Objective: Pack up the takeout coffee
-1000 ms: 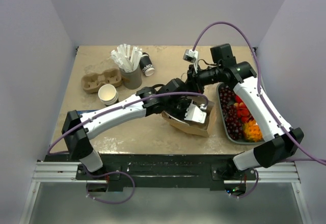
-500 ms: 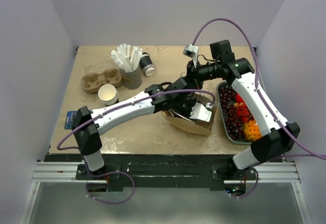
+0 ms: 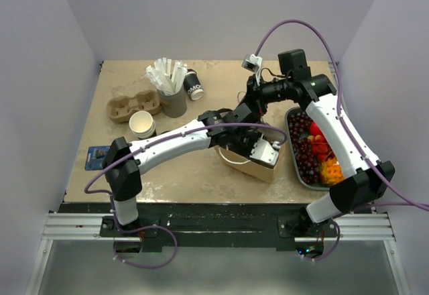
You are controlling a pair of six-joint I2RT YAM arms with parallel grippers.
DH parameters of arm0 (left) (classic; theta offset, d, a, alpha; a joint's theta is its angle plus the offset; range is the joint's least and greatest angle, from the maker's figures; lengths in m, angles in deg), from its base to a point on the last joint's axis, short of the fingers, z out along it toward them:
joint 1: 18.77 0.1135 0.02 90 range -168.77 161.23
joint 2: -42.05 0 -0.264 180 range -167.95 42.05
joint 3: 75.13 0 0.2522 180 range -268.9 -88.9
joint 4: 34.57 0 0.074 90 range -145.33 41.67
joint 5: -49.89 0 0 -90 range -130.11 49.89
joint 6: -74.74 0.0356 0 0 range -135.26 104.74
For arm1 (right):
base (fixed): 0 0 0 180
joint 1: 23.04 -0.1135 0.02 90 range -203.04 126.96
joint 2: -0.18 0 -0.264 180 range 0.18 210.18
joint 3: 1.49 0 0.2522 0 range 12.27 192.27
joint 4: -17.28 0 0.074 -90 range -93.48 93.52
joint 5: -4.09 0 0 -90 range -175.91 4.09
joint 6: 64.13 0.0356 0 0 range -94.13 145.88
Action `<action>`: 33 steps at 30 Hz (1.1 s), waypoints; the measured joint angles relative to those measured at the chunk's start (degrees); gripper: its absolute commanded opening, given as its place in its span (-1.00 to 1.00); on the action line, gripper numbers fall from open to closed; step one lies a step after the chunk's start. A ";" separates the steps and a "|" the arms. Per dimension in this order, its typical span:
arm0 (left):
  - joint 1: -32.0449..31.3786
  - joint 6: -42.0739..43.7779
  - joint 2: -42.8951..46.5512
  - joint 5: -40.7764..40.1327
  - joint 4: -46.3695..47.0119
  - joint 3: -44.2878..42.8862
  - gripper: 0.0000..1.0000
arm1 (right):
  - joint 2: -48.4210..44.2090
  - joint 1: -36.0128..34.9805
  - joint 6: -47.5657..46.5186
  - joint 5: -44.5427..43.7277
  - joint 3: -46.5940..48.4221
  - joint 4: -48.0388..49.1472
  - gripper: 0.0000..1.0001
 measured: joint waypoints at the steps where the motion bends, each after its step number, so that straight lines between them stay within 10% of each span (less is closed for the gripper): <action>1: 0.00 0.39 -0.24 -0.13 0.00 -0.20 -1.00 | 0.15 0.07 0.00 0.00 0.17 0.15 -1.00; 17: 0.04 4.42 -5.92 -0.11 0.11 -3.96 -1.00 | 0.83 2.64 -3.72 -1.68 0.17 0.44 -1.00; 22: 0.07 4.52 -7.87 0.24 -1.81 -5.51 -0.22 | 2.25 3.06 -4.33 -2.01 0.17 1.31 -1.00; 32: -0.13 3.65 -6.95 1.07 -0.85 -3.69 0.33 | 2.89 1.92 -4.04 -1.31 0.72 3.26 -1.00; 33: 0.11 3.34 -6.49 1.36 -0.72 -3.69 0.69 | 2.89 1.90 -4.04 -1.31 1.01 3.19 -1.00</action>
